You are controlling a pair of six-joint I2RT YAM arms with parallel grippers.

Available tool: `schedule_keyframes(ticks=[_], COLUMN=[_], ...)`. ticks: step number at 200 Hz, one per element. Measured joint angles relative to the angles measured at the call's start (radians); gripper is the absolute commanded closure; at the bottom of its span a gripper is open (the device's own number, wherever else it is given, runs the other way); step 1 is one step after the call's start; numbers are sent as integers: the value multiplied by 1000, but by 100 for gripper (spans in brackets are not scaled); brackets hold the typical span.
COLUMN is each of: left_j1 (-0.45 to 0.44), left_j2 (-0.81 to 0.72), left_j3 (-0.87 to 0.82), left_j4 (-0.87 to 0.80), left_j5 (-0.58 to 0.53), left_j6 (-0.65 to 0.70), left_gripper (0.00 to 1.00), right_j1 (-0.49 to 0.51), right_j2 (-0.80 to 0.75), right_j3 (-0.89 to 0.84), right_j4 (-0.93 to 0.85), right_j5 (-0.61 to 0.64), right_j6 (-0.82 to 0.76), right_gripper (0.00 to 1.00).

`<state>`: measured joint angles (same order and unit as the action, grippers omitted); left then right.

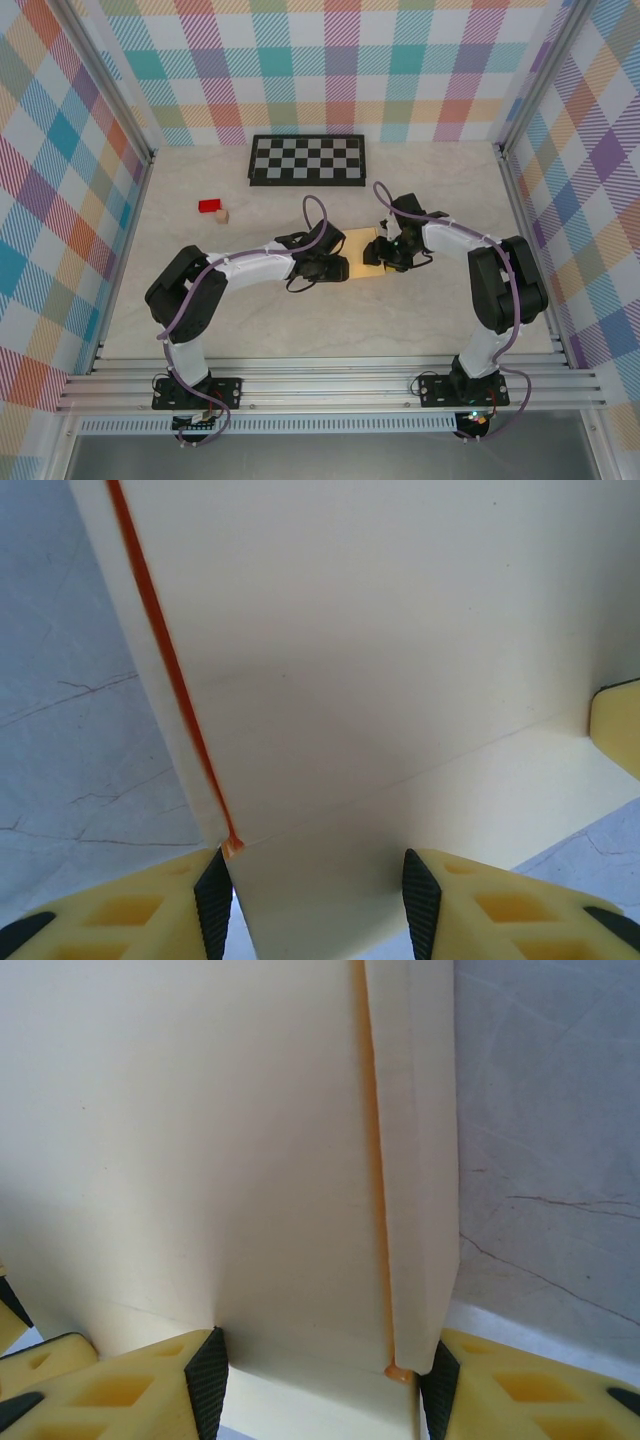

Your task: Fold the paper box

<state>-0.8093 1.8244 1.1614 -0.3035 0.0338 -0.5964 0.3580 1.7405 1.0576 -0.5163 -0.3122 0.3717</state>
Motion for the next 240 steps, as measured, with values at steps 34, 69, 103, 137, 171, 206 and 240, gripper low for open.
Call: schedule_keyframes(ticks=[34,69,103,137,171,206,240], left_j1=[0,0,0,0,3,7,8], left_j2=[0,9,19,21,22,22,22], left_j3=[0,0,0,0,0,0,0], left_j4=[4,21,27,34,44,44,44], left_j5=[-17,-33,-40,-47,-47,-47,-47], left_j6=[33,56,74,94,105,116,116], left_gripper=[51,53,53,53,53,53,52], right_j1=[1,2,3,4,4,4,4], right_j2=[0,1,9,18,30,31,31], right_j3=[2,10,24,38,72,102,132], right_j4=[0,-8,-34,-62,-93,-126,-161], right_j5=[8,28,59,100,141,188,236], right_j6=[-21,-42,-62,-78,-97,-101,-105], right_gripper=[46,48,47,45,45,41,39])
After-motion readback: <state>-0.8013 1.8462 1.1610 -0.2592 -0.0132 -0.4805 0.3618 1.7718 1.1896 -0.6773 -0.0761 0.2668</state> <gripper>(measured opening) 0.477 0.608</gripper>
